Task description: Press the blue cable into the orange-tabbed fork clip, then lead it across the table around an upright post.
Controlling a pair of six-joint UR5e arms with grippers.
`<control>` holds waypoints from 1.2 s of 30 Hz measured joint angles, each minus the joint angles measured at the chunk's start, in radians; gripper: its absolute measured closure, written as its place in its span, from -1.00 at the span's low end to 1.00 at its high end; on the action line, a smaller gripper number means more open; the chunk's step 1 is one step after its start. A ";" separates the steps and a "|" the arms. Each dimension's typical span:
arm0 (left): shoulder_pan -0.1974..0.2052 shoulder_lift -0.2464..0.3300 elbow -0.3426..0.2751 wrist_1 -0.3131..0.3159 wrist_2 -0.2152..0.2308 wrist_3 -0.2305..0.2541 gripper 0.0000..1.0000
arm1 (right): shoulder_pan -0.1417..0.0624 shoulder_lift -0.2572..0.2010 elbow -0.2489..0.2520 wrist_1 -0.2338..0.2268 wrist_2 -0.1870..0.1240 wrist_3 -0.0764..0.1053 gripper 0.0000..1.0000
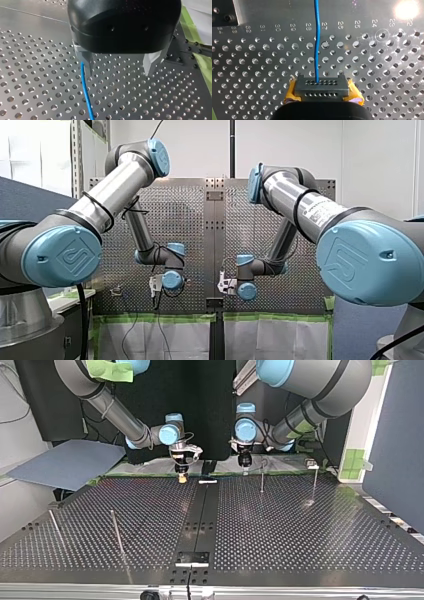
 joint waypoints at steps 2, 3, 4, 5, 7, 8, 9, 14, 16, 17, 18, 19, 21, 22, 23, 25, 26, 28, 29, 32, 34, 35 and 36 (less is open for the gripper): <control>-0.005 0.000 -0.005 -0.014 -0.003 0.013 -1.00 | -0.001 0.000 0.000 0.000 0.000 0.000 1.00; -0.008 0.000 -0.011 -0.026 -0.004 0.021 -1.00 | -0.002 0.000 0.000 -0.001 0.000 0.000 1.00; -0.011 0.000 -0.017 -0.032 -0.003 0.027 -1.00 | -0.002 0.000 0.000 -0.001 0.000 0.000 1.00; -0.015 0.000 -0.024 -0.036 -0.003 0.032 -1.00 | -0.002 0.000 0.000 -0.001 0.000 0.000 1.00; -0.022 0.000 -0.042 -0.037 -0.002 0.038 -1.00 | -0.003 0.000 0.000 -0.002 0.000 0.000 1.00; -0.024 0.000 -0.050 -0.033 -0.001 0.039 -1.00 | -0.003 0.000 0.000 -0.003 0.000 0.000 1.00; -0.026 0.000 -0.062 -0.026 0.000 0.040 -1.00 | -0.003 0.000 0.000 -0.003 0.000 0.000 1.00; -0.036 0.000 -0.104 0.000 0.008 0.046 -1.00 | -0.004 0.001 0.000 -0.004 0.000 0.000 1.00; -0.039 0.000 -0.113 0.004 0.008 0.047 -1.00 | -0.004 0.001 0.000 -0.003 0.000 0.000 1.00; -0.040 0.000 -0.115 0.006 0.008 0.046 -1.00 | -0.004 0.001 0.000 -0.003 0.000 0.000 1.00; -0.041 0.000 -0.117 0.007 0.007 0.046 -1.00 | -0.004 0.001 0.000 -0.002 0.000 0.000 1.00; -0.042 0.001 -0.118 0.008 0.006 0.045 -1.00 | -0.004 0.001 0.000 -0.002 0.000 0.000 1.00; -0.042 0.001 -0.118 0.013 0.005 0.043 -1.00 | -0.004 0.001 0.000 -0.001 0.000 0.000 1.00; -0.042 0.001 -0.118 0.015 0.005 0.041 -1.00 | -0.003 0.001 0.000 -0.001 0.000 0.000 1.00; -0.042 0.001 -0.118 0.016 0.004 0.038 -1.00 | -0.003 0.001 0.000 0.000 0.000 0.000 1.00; -0.040 0.001 -0.117 0.019 0.003 0.032 -1.00 | -0.003 0.002 0.000 0.000 0.000 0.000 1.00; -0.039 0.002 -0.117 0.020 0.001 0.031 -1.00 | -0.003 0.002 0.000 0.000 0.000 0.000 1.00; -0.037 0.006 -0.117 0.025 -0.008 0.028 -1.00 | -0.002 0.002 0.000 0.000 0.000 0.000 1.00; -0.037 0.008 -0.117 0.027 -0.013 0.028 -1.00 | -0.002 0.002 0.000 0.000 0.000 0.000 1.00; -0.036 0.024 -0.118 0.030 -0.027 0.026 -1.00 | -0.003 0.002 0.000 0.000 0.000 0.000 1.00; -0.037 0.040 -0.118 0.031 -0.034 0.025 -1.00 | -0.003 0.002 0.000 0.000 0.000 0.000 1.00; -0.038 0.047 -0.118 0.031 -0.035 0.025 -1.00 | -0.003 0.002 0.000 0.000 0.000 0.000 1.00; -0.039 0.055 -0.118 0.032 -0.036 0.025 -1.00 | -0.003 0.002 0.000 0.000 0.000 0.000 1.00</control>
